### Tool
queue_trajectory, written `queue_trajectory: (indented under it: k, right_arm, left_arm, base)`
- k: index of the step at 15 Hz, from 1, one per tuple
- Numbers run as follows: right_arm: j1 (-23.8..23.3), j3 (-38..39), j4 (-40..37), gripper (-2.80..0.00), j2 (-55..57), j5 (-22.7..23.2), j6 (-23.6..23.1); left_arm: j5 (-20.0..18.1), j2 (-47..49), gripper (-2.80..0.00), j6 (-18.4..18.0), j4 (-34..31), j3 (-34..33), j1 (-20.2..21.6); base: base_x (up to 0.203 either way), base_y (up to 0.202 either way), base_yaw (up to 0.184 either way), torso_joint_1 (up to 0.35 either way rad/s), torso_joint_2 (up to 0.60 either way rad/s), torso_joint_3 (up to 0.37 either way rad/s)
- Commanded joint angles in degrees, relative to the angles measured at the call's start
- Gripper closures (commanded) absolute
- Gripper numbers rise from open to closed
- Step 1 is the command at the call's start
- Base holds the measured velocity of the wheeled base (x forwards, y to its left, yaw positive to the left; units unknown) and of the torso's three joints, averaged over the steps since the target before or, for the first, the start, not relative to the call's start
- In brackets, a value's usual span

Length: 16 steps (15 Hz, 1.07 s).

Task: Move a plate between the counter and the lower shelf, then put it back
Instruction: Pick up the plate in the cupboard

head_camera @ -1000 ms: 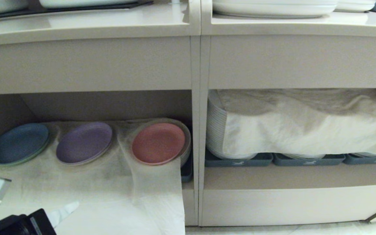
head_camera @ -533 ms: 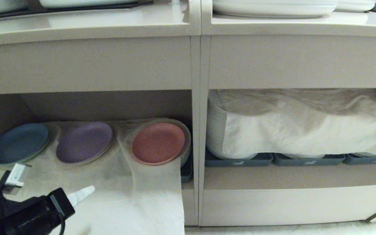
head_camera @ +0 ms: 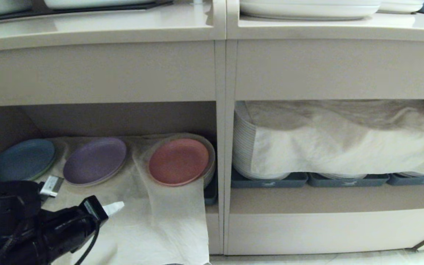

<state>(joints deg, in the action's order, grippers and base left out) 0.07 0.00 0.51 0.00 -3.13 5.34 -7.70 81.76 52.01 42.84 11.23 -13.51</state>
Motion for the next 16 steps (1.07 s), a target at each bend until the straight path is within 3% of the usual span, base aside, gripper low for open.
queue_trajectory:
  k: [1,15,16]
  right_arm:
    - [0.01,0.00,0.02,0.00,0.00,-0.03,0.02]
    - [0.01,0.00,0.02,0.00,0.00,-0.03,0.02]
    - [0.01,0.00,0.02,0.00,0.00,-0.03,0.02]
  left_arm:
    - [0.05,4.54,0.00,2.18,0.79,1.20,-0.21]
    - [2.32,12.13,0.00,3.80,7.25,4.96,-3.55]
    - [2.34,12.67,-2.80,3.96,7.28,5.03,-3.54]
  base:
    - [0.000,0.000,0.000,0.000,0.00,0.000]
    - [0.000,0.000,0.000,0.000,0.00,0.000]
    - [0.000,0.000,0.000,0.000,0.00,0.000]
